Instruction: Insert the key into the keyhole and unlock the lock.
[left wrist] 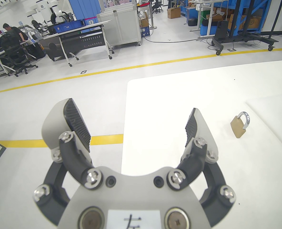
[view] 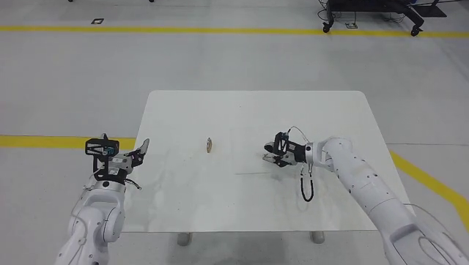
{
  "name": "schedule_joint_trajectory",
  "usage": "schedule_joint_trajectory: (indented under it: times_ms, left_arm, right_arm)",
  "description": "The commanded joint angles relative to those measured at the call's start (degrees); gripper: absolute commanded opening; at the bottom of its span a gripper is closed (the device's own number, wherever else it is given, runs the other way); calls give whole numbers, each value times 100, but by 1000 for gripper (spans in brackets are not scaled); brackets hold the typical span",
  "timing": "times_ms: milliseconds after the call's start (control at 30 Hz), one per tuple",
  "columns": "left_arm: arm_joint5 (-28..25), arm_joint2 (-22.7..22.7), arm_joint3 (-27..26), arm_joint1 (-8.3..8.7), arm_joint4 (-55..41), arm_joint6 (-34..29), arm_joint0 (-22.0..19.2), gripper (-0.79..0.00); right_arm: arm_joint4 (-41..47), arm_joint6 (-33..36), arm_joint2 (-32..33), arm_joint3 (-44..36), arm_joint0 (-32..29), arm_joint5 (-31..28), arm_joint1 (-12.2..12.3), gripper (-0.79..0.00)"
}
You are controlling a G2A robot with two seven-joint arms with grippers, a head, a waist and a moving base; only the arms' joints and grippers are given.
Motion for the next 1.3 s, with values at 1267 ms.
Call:
schedule_joint_trajectory:
  times_ms: [1267]
  left_arm:
    - [0,0,0,0,0,0,0,0]
  right_arm:
    - [-313,-173,239,-782,-283,205,213,-785]
